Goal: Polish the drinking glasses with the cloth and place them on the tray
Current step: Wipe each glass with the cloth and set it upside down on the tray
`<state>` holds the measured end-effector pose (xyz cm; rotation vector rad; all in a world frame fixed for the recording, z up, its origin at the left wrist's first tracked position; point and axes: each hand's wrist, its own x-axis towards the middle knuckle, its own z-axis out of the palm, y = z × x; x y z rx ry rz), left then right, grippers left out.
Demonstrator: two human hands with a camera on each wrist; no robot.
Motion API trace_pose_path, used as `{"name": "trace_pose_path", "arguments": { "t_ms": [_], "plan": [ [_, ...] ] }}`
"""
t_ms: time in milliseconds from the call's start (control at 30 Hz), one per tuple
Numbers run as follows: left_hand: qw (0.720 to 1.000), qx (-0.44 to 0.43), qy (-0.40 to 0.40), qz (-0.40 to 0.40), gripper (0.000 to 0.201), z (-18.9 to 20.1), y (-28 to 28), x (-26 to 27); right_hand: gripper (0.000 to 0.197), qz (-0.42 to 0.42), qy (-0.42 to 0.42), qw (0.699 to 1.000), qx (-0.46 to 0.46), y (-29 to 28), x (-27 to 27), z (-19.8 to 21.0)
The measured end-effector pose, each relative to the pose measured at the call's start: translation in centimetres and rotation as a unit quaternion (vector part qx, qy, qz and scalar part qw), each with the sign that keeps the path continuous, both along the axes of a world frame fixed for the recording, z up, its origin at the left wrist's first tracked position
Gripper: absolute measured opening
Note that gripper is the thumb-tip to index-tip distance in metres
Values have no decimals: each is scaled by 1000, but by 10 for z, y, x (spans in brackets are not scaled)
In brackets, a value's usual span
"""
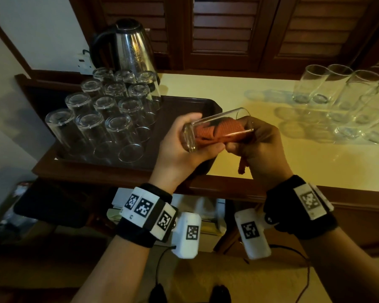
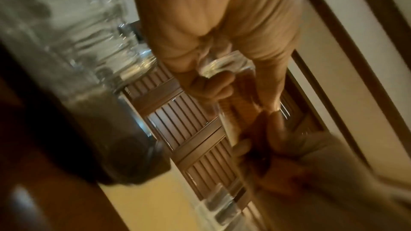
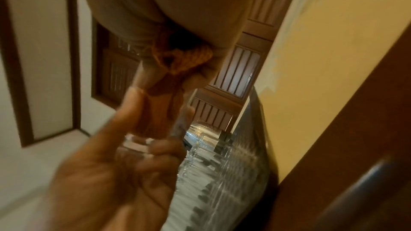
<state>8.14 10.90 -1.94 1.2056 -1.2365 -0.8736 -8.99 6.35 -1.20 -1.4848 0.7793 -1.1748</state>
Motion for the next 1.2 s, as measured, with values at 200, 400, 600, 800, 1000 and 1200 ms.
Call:
{"name": "trace_pose_path", "arguments": {
  "t_ms": [200,400,600,800,1000,1200],
  "plan": [
    [990,43,134,-9,49,3,3,3,39,9,50,998,-42,3,1,1],
    [999,-3,-37,-9,68,2,6,6,19,12,26,998,53,5,-4,-3],
    [990,102,92,-43,60,2,9,5,31,9,70,998,-3,1,-6,1],
    [995,-9,-104,-1,72,-2,7,7,10,21,80,996,17,1,-4,1],
    [969,149,189,-54,82,-5,11,7,17,40,79,994,-59,-1,2,3],
    [991,-72,-113,27,70,-3,13,16,19,81,52,995,8,1,3,3]
  ]
}}
